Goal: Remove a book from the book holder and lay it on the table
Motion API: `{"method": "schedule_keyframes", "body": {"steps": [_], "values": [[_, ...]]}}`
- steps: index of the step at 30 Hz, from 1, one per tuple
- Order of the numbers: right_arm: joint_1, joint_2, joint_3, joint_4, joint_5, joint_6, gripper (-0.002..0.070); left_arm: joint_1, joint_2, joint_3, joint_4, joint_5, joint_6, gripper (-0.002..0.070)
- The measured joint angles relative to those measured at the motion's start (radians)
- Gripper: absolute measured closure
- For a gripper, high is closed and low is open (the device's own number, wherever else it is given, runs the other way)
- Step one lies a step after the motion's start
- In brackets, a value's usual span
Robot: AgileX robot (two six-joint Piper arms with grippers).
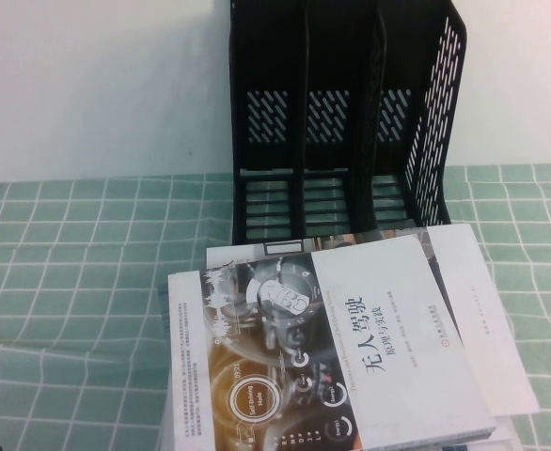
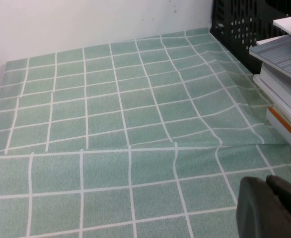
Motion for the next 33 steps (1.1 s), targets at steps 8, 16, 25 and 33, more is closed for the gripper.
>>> {"method": "schedule_keyframes", "body": {"steps": [8,16,25,33], "values": [[-0.018,-0.013,0.018,0.011,-0.022,-0.018,0.0678,0.0,0.0,0.0,0.0,0.0,-0.002,0.0678],[-0.347,-0.121,0.018,0.185,-0.005,-0.211,0.0678,0.0,0.0,0.0,0.0,0.0,-0.002,0.0678],[-0.811,-0.13,0.018,0.33,-0.015,-0.36,0.0678,-0.002,0.0,0.0,0.0,0.0,-0.002,0.0678],[-0.963,-0.13,0.018,0.332,-0.015,-0.243,0.0678,-0.002,0.0,0.0,0.0,0.0,-0.002,0.0678]]}}
